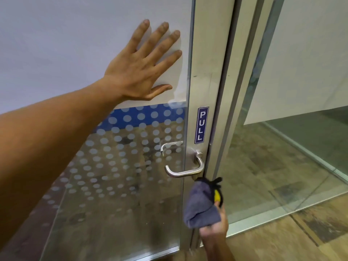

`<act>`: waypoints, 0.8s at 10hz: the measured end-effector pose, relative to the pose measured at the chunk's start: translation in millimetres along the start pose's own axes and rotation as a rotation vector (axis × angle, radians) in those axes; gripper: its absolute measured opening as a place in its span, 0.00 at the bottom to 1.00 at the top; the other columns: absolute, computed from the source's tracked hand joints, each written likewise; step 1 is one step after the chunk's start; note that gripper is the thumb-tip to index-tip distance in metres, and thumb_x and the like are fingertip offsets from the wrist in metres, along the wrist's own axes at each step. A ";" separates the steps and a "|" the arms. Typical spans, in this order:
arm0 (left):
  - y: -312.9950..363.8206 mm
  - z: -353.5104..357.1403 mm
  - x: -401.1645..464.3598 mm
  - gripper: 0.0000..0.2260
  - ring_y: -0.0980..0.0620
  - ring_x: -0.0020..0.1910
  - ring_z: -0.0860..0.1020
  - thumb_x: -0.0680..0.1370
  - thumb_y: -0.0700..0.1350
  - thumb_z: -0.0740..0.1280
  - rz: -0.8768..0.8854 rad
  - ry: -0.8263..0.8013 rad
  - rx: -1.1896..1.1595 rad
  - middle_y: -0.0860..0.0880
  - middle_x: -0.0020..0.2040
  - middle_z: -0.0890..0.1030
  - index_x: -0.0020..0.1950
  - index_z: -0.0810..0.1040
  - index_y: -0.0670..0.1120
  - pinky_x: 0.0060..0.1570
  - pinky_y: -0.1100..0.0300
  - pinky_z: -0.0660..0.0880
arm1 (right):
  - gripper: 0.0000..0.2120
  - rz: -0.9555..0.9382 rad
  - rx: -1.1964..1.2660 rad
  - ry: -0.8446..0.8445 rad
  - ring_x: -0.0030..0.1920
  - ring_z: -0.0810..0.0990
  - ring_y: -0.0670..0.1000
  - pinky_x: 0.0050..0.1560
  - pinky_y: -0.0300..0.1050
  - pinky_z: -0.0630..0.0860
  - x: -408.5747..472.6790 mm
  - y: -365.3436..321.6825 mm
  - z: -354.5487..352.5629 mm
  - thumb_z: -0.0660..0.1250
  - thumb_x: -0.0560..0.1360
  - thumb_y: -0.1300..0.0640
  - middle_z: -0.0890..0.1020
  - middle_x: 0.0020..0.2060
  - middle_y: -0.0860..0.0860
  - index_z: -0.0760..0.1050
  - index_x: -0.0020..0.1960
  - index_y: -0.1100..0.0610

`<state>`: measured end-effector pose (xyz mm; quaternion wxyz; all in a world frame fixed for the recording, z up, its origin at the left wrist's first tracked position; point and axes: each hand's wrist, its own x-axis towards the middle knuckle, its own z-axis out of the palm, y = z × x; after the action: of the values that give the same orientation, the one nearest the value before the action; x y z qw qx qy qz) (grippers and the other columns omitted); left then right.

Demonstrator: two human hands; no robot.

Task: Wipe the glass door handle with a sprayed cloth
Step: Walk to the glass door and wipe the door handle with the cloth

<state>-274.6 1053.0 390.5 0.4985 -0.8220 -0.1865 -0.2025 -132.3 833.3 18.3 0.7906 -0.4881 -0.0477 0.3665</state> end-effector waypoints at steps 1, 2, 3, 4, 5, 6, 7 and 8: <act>0.2 -1.3 0.8 0.39 0.37 0.82 0.44 0.79 0.69 0.41 -0.002 -0.005 0.000 0.40 0.84 0.45 0.84 0.46 0.47 0.77 0.38 0.39 | 0.11 0.035 0.373 0.058 0.42 0.86 0.52 0.45 0.46 0.81 31.1 -44.5 35.0 0.59 0.81 0.57 0.87 0.41 0.51 0.79 0.55 0.55; -0.1 -2.1 1.0 0.39 0.37 0.82 0.44 0.80 0.69 0.41 0.002 -0.010 0.005 0.40 0.84 0.45 0.84 0.47 0.47 0.77 0.38 0.39 | 0.13 -0.021 0.266 0.093 0.48 0.80 0.55 0.47 0.44 0.79 39.0 -58.3 82.2 0.57 0.83 0.60 0.86 0.44 0.52 0.73 0.65 0.58; 0.4 -1.7 1.3 0.38 0.37 0.82 0.44 0.80 0.69 0.41 0.000 -0.012 0.012 0.40 0.84 0.44 0.84 0.46 0.47 0.77 0.38 0.38 | 0.15 -0.102 0.116 0.145 0.54 0.81 0.55 0.58 0.52 0.76 28.3 -63.6 113.2 0.56 0.83 0.63 0.83 0.57 0.55 0.74 0.67 0.54; 0.5 -2.6 2.2 0.39 0.37 0.82 0.43 0.79 0.69 0.40 -0.002 -0.016 0.013 0.40 0.84 0.44 0.83 0.46 0.47 0.77 0.38 0.38 | 0.20 -0.092 0.045 0.206 0.64 0.79 0.55 0.66 0.56 0.74 19.6 -51.6 127.2 0.56 0.83 0.62 0.79 0.65 0.51 0.70 0.71 0.45; -0.2 -3.0 2.2 0.38 0.37 0.82 0.44 0.80 0.69 0.41 -0.001 -0.011 0.018 0.40 0.83 0.45 0.83 0.47 0.46 0.78 0.38 0.39 | 0.16 0.043 0.131 0.241 0.59 0.79 0.56 0.52 0.48 0.77 7.1 -40.7 127.3 0.57 0.83 0.62 0.78 0.64 0.56 0.69 0.70 0.53; 0.7 -2.7 1.9 0.38 0.37 0.82 0.43 0.80 0.68 0.41 -0.003 -0.012 0.039 0.40 0.83 0.44 0.84 0.47 0.46 0.78 0.38 0.40 | 0.13 0.252 0.163 0.150 0.58 0.79 0.61 0.54 0.54 0.78 -24.3 -19.3 137.5 0.58 0.83 0.63 0.79 0.61 0.63 0.68 0.67 0.61; 0.4 -3.7 1.9 0.38 0.37 0.82 0.43 0.80 0.68 0.41 0.000 -0.017 0.031 0.40 0.84 0.44 0.84 0.47 0.46 0.78 0.38 0.40 | 0.14 0.371 0.020 -0.026 0.52 0.79 0.61 0.44 0.46 0.80 -52.7 0.3 143.9 0.56 0.83 0.63 0.78 0.60 0.67 0.70 0.65 0.67; 0.0 -3.5 1.7 0.38 0.37 0.82 0.43 0.80 0.68 0.42 0.008 -0.017 0.030 0.40 0.84 0.44 0.84 0.48 0.46 0.78 0.37 0.40 | 0.08 0.309 -0.124 -0.230 0.54 0.83 0.59 0.37 0.33 0.78 -68.3 8.5 131.5 0.61 0.81 0.67 0.83 0.47 0.56 0.76 0.58 0.64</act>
<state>-273.6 1050.1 392.8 0.5101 -0.8168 -0.1903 -0.1908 -243.5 889.6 98.9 0.6826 -0.4922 -0.0847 0.5335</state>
